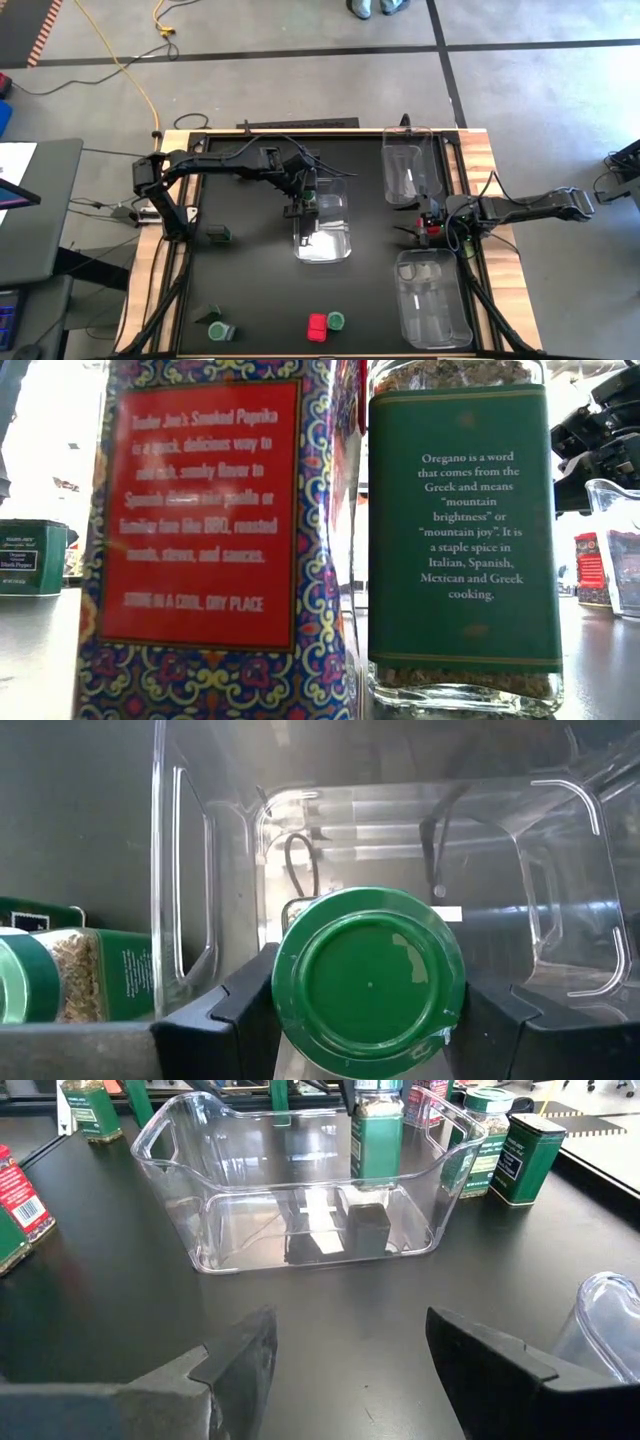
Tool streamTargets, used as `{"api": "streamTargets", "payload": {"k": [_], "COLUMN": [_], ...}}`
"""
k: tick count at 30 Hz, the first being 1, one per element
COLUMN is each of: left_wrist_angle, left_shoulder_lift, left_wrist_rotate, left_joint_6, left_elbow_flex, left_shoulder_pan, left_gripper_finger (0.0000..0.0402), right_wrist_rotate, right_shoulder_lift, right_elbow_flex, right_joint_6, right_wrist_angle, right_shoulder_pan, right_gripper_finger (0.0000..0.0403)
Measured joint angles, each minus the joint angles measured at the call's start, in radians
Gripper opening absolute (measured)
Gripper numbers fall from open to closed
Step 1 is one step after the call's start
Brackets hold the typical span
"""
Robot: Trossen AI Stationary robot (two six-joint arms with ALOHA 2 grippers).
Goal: Sort spices by type
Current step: Put the green seasoning bottle into the middle left transparent bin
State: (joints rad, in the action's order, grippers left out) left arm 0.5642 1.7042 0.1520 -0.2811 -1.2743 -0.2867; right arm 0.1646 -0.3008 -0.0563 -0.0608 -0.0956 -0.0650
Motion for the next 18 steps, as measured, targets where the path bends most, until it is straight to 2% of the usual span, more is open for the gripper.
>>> {"api": "streamTargets", "payload": {"k": [18], "left_wrist_angle": [0.037], "left_shoulder_lift": [0.0], "left_wrist_rotate": [-0.001], "left_joint_6": [-0.04], "left_elbow_flex": [0.0], "left_shoulder_pan": [0.002], "left_gripper_finger": [0.021], "right_wrist_rotate": [0.0], "right_shoulder_lift": [0.0], "right_elbow_flex": [0.0], "right_joint_6": [0.0], "right_wrist_angle": [0.0], "right_shoulder_pan": [0.0], "right_gripper_finger": [0.0286]}}
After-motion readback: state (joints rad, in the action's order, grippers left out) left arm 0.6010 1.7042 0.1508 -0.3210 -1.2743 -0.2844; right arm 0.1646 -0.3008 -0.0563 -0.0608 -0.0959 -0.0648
